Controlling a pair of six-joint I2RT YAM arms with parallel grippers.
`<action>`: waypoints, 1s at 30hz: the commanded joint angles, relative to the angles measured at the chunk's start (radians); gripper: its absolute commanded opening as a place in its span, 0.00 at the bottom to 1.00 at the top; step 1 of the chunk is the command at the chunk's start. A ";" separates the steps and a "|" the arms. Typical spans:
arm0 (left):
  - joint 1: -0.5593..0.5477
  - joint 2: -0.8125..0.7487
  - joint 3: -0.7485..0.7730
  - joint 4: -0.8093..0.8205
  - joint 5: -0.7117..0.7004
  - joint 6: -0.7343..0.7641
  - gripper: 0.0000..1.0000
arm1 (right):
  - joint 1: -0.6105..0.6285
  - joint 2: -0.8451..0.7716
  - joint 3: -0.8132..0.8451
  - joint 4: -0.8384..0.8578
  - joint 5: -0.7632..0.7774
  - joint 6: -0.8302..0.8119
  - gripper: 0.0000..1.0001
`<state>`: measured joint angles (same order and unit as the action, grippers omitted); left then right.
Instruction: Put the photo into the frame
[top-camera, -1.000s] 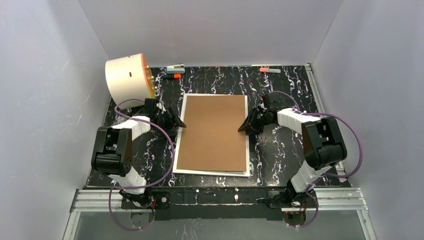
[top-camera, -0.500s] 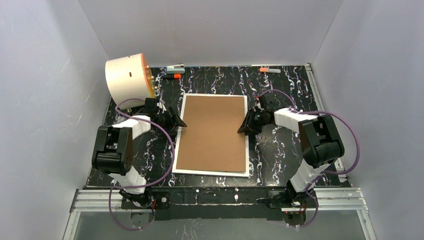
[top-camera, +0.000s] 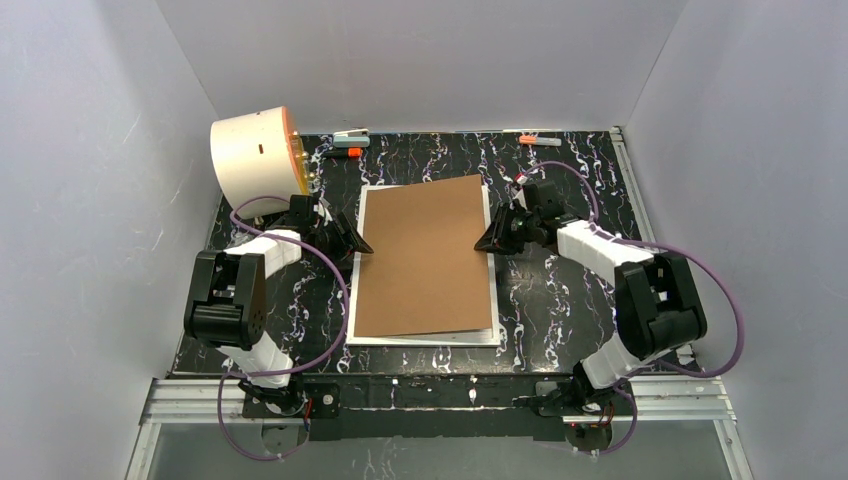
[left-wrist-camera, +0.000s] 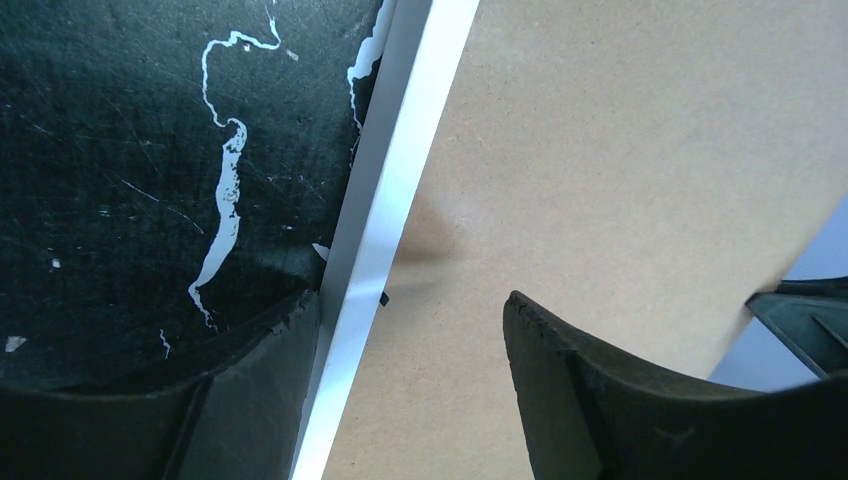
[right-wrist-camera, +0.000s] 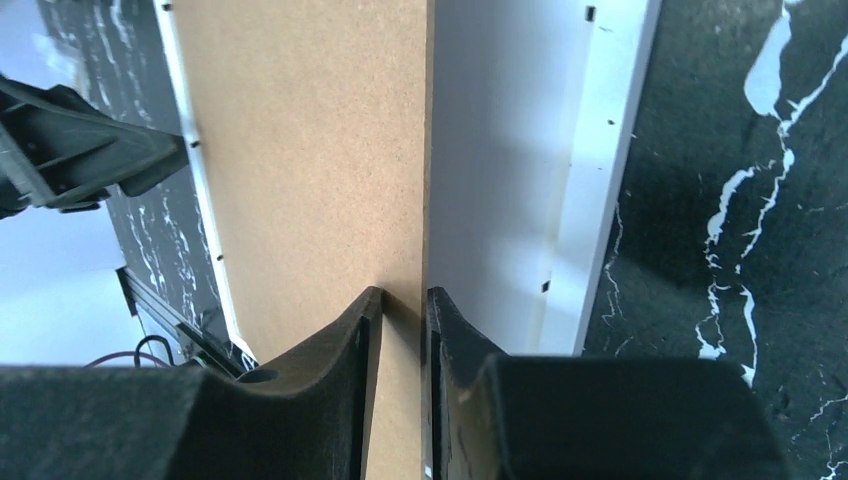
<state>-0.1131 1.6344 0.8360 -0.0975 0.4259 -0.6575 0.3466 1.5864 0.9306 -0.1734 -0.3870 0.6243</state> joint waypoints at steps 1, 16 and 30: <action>-0.003 0.031 0.008 -0.038 -0.019 0.021 0.66 | 0.011 -0.068 -0.031 0.125 0.009 -0.010 0.19; -0.003 0.013 0.023 -0.086 -0.028 0.042 0.67 | 0.011 0.027 -0.027 0.175 0.074 -0.105 0.44; -0.003 -0.062 -0.039 -0.107 -0.020 0.058 0.72 | 0.011 0.039 -0.041 0.159 0.020 -0.061 0.48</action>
<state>-0.1135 1.6039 0.8314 -0.1524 0.4061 -0.6235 0.3538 1.6287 0.8696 -0.0494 -0.3256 0.5484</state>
